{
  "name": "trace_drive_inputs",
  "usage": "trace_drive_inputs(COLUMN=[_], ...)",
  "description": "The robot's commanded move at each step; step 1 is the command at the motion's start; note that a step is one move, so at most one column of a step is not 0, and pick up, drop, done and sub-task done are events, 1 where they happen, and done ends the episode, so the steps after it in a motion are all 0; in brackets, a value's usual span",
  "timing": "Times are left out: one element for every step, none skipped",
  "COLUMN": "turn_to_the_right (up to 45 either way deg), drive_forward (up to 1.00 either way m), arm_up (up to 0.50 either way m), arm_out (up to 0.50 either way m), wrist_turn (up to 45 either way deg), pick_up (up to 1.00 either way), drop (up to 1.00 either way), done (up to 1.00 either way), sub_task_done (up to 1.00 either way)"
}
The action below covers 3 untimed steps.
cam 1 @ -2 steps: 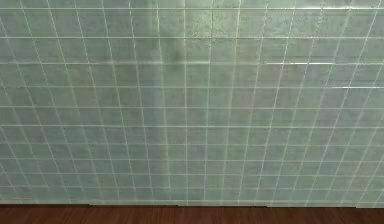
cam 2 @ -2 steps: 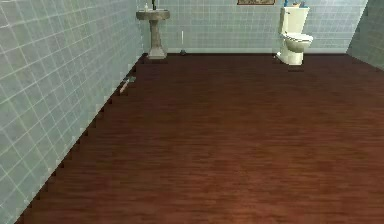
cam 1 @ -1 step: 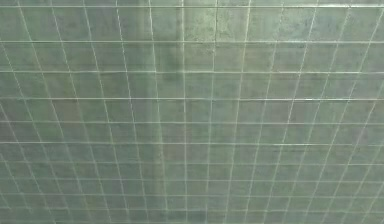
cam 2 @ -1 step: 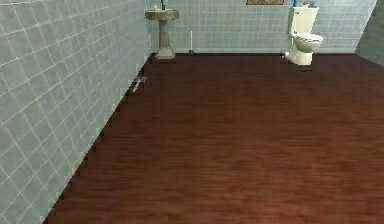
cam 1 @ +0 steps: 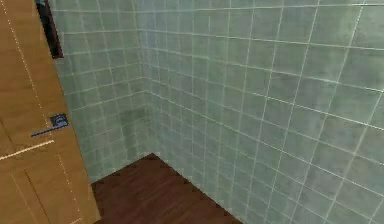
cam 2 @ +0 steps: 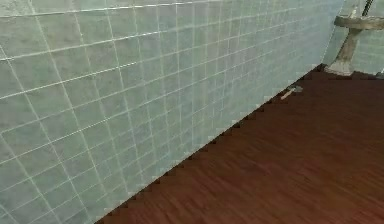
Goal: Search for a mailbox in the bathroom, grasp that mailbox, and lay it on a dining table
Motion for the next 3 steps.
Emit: trace_drive_inputs(turn_to_the_right=[-45.0, -6.0, -3.0], drive_forward=[0.0, 0.0, 0.0], arm_up=[0.0, 0.0, 0.0], arm_out=[0.0, 0.0, 0.0], wrist_turn=[0.0, 0.0, 0.0], pick_up=[0.0, 0.0, 0.0], drop=[0.0, 0.0, 0.0], done=[0.0, 0.0, 0.0], sub_task_done=[0.0, 0.0, 0.0])
